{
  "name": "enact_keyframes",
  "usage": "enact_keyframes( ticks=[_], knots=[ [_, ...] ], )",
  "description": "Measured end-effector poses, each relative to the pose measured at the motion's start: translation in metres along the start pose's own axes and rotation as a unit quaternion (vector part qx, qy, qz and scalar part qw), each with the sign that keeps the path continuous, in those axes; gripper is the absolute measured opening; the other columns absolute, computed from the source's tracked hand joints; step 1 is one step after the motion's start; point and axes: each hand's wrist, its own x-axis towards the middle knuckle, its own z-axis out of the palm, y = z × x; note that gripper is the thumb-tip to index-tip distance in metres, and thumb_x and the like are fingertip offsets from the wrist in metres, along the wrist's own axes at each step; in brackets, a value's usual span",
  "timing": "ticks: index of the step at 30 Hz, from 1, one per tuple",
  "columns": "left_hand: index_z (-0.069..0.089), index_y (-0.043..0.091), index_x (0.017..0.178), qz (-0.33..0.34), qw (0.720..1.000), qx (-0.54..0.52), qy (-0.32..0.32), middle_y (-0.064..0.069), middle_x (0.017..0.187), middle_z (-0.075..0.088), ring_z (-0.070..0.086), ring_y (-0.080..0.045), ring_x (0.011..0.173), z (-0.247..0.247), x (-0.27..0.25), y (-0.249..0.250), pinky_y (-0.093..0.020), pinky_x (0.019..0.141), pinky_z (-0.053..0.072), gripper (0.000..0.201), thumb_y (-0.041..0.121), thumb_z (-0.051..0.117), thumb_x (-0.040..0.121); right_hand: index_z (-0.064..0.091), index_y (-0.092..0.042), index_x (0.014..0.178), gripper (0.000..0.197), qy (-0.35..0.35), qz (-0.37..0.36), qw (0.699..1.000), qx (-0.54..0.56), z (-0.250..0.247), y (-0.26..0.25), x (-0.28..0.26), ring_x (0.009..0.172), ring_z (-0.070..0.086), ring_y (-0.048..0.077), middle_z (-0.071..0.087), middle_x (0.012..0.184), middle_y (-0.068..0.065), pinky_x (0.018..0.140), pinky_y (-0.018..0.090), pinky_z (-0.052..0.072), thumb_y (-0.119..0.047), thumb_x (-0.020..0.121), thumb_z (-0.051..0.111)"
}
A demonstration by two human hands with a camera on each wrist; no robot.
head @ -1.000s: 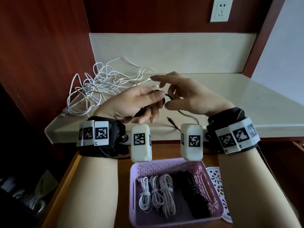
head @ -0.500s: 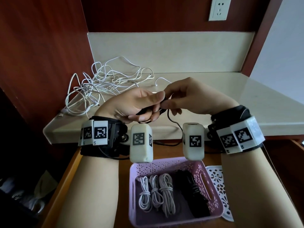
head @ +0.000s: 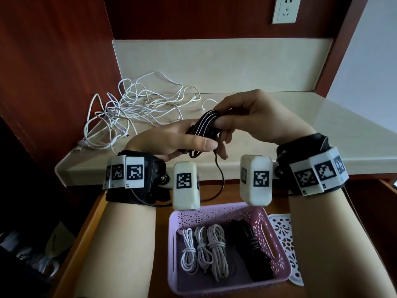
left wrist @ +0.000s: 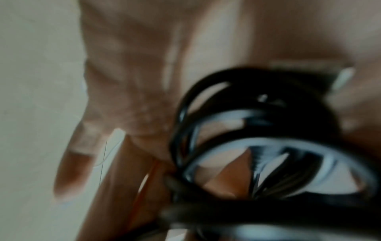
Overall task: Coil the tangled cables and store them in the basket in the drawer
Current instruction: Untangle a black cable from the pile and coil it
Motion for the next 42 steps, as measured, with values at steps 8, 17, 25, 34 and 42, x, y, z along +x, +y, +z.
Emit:
enact_keyframes(
  ticks=[8,17,25,34,42],
  knots=[
    [0.063,0.006,0.074,-0.095,0.992,0.039,0.071,-0.014,0.061,0.064,0.059,-0.022,0.053,0.002,0.006,0.001,-0.025,0.055,0.048,0.013,0.016,0.071,0.072,0.065,-0.008,0.091,0.014,0.034,-0.005,0.999,0.0,-0.005,0.002,0.0,0.055,0.063,0.015,0.063,0.068,0.016,0.06,0.024,0.051,0.004,0.083,0.063],
    [0.064,0.008,0.083,-0.171,0.932,0.283,0.15,-0.002,0.046,0.058,0.049,-0.016,0.041,0.01,0.022,0.001,-0.021,0.05,0.041,0.011,0.016,0.057,0.083,0.054,-0.007,0.072,0.055,0.074,0.129,0.973,-0.176,0.022,-0.003,0.012,0.055,0.063,0.03,0.071,0.069,0.007,0.049,0.028,0.049,-0.057,0.092,0.044],
    [0.054,0.009,0.064,-0.162,0.908,0.347,0.169,0.003,0.038,0.05,0.044,-0.014,0.04,0.016,0.031,0.003,-0.02,0.045,0.034,0.024,0.019,0.061,0.083,0.053,-0.007,0.05,0.062,0.127,0.149,0.942,-0.271,0.024,0.01,0.018,0.043,0.042,0.009,0.046,0.041,-0.006,0.051,0.023,0.034,-0.044,0.098,0.039],
    [0.059,0.009,0.073,-0.145,0.91,0.328,0.207,0.004,0.053,0.062,0.055,-0.016,0.05,0.018,0.035,0.003,-0.022,0.055,0.044,0.026,0.03,0.073,0.078,0.039,-0.005,0.05,0.059,0.148,0.112,0.933,-0.31,0.018,0.015,0.018,0.049,0.034,0.022,0.038,0.048,0.007,0.047,0.024,0.028,-0.036,0.1,0.042],
    [0.046,0.008,0.09,-0.098,0.821,0.539,0.161,-0.004,0.08,0.05,0.052,-0.026,0.074,0.032,0.037,0.004,-0.029,0.059,0.029,0.021,0.027,0.053,0.095,0.03,-0.01,0.048,0.059,0.161,0.128,0.935,-0.289,0.007,0.025,0.016,0.049,0.031,0.019,0.033,0.047,0.005,0.048,0.024,0.025,-0.036,0.099,0.043]
  ],
)
